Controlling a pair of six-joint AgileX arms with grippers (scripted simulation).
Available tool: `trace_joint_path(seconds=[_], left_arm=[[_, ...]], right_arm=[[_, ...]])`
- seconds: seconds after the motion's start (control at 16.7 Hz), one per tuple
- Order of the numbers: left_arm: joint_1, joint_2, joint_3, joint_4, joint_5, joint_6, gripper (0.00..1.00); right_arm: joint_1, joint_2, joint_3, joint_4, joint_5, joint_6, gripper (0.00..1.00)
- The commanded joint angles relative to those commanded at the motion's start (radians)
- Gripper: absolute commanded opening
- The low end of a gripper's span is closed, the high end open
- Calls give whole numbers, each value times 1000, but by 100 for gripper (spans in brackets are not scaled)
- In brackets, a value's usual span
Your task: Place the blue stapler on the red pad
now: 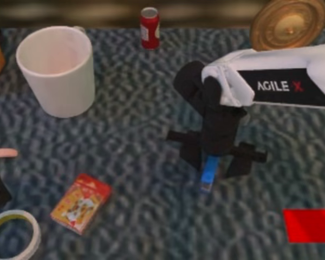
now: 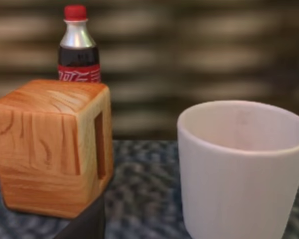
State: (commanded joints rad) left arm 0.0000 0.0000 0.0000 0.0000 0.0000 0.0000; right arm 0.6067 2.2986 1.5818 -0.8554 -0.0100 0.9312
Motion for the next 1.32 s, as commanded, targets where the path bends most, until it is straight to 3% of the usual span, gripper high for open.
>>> trace_joint_path(seconds=[0.18,0.24,0.84,1.32], left_arm=[[0,0,0,0,0,0,100],[0,0,0,0,0,0,100],[0,0,0,0,0,0,100],[0,0,0,0,0,0,100]], right_arm=[[0,0,0,0,0,0,2],[0,0,0,0,0,0,0],[-3,-21,12,-31,13,-10,0],[3,-122,203,-333,12,-13,0]])
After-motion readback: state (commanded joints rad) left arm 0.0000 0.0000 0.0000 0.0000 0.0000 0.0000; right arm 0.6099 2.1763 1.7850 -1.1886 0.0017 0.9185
